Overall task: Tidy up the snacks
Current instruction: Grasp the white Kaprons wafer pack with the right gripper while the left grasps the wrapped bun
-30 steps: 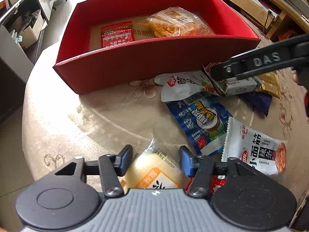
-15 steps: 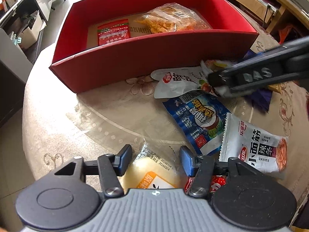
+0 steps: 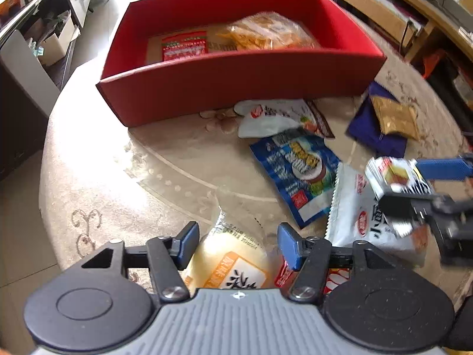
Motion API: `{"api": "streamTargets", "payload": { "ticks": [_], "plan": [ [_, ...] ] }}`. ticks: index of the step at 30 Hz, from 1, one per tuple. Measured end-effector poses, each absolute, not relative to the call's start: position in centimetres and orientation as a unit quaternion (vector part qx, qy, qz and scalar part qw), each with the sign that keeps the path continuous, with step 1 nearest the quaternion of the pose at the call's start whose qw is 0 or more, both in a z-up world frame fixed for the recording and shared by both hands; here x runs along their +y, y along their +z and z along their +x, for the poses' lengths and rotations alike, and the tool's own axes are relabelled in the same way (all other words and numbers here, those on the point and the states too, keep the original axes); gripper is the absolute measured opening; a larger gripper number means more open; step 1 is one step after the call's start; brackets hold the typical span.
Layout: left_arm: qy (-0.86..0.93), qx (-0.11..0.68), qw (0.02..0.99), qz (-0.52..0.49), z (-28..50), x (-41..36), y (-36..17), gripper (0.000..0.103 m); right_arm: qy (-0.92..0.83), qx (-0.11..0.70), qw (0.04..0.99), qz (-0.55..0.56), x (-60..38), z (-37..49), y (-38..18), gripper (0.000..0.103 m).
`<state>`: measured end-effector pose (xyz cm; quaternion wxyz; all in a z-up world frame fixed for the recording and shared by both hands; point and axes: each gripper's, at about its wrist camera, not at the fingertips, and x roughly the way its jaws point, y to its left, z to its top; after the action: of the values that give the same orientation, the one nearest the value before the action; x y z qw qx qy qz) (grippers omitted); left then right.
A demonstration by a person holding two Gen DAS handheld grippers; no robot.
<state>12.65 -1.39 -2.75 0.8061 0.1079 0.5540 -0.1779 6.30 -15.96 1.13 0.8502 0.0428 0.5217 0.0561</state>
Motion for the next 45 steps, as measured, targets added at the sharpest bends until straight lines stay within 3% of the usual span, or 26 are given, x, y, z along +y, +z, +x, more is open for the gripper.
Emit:
{"api": "streamTargets", "payload": {
  "ticks": [3, 6, 12, 18, 25, 26, 27, 28, 36, 38, 45],
  "plan": [
    [-0.166, 0.566, 0.803, 0.087, 12.5, -1.0, -2.8, 0.058, 0.059, 0.531, 0.845, 0.037, -15.5, 5.8, 0.4, 0.069],
    [-0.167, 0.563, 0.807, 0.067, 12.1, -0.2, -2.3, 0.068, 0.065, 0.536, 0.841, 0.022, -14.8, 5.8, -0.2, 0.07],
    [-0.184, 0.543, 0.816, 0.076, 11.9, 1.2, -0.6, 0.073, 0.084, 0.528, 0.844, 0.037, -15.0, 5.8, 0.6, 0.07],
    [-0.247, 0.534, 0.791, 0.167, 10.6, 0.1, -0.5, 0.074, 0.09, 0.534, 0.839, 0.047, -15.7, 5.2, 0.3, 0.07],
    [-0.267, 0.551, 0.753, 0.242, 9.9, -2.0, -4.0, 0.078, 0.089, 0.543, 0.833, 0.052, -15.9, 5.2, -0.3, 0.071],
    [-0.264, 0.551, 0.758, 0.226, 10.2, -1.9, -3.9, 0.076, 0.088, 0.544, 0.833, 0.048, -15.7, 5.3, -0.4, 0.071],
    [-0.257, 0.554, 0.763, 0.211, 10.7, -1.7, -3.7, 0.061, 0.087, 0.545, 0.833, 0.043, -15.5, 5.4, -0.5, 0.071],
    [-0.248, 0.557, 0.767, 0.198, 11.0, -1.5, -3.5, 0.059, 0.086, 0.545, 0.833, 0.037, -15.3, 5.5, -0.6, 0.071],
    [-0.219, 0.558, 0.78, 0.179, 9.6, -1.2, -3.2, 0.055, 0.103, 0.543, 0.834, -0.018, -14.7, 5.1, -0.6, 0.074],
    [-0.22, 0.56, 0.781, 0.166, 9.2, -1.3, -3.2, 0.054, 0.112, 0.542, 0.832, -0.044, -15.0, 4.8, -0.4, 0.082],
    [-0.221, 0.558, 0.788, 0.139, 8.9, -0.7, -2.3, 0.053, 0.136, 0.539, 0.827, -0.081, -16.3, 4.3, 0.5, 0.087]
  ]
}}
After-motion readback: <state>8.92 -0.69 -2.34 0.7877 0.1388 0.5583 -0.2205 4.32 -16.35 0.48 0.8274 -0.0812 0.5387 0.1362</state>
